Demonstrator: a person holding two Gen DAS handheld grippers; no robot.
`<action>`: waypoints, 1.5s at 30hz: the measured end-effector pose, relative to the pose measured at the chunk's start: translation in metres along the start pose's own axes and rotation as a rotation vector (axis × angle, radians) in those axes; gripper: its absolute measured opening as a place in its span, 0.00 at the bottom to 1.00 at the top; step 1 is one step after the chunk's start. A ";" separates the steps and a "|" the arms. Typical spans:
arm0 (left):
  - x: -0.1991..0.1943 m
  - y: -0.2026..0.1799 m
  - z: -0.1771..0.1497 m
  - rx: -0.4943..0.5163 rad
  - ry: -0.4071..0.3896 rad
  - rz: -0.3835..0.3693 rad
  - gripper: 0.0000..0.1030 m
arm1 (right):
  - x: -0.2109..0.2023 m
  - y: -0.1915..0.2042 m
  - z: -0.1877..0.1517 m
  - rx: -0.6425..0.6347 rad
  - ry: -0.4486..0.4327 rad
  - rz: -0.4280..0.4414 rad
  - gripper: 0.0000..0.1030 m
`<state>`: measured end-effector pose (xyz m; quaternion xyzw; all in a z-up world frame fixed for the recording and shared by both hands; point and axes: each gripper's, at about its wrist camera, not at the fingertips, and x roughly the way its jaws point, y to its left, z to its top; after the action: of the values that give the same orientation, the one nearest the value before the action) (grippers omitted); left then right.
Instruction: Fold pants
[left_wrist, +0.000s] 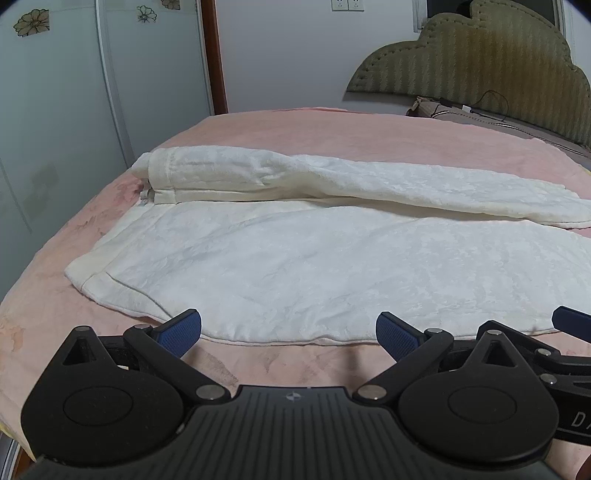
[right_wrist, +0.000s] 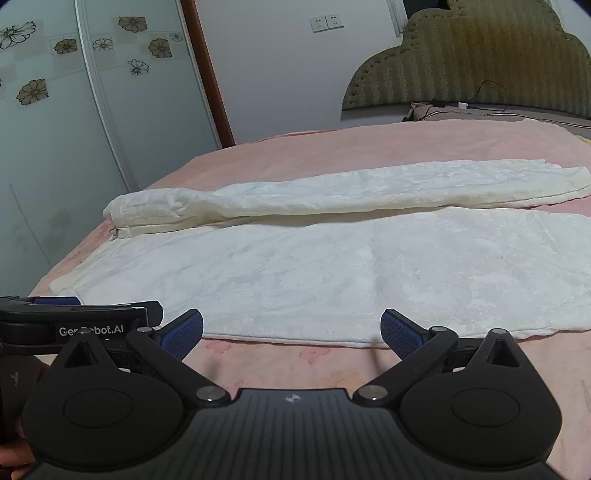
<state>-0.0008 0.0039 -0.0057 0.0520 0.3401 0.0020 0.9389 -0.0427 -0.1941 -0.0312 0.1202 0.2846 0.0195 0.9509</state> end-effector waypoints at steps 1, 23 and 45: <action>0.000 0.000 0.000 0.000 0.000 0.001 0.99 | 0.000 0.000 0.000 -0.001 -0.001 0.001 1.00; 0.000 0.001 -0.001 -0.001 0.001 0.001 0.99 | -0.003 0.002 -0.001 -0.012 -0.006 0.013 1.00; 0.013 0.012 0.002 -0.017 0.013 0.007 0.99 | 0.002 -0.002 0.010 -0.036 -0.013 0.042 1.00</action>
<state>0.0107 0.0165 -0.0115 0.0453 0.3459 0.0085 0.9371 -0.0356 -0.1981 -0.0252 0.1092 0.2752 0.0439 0.9542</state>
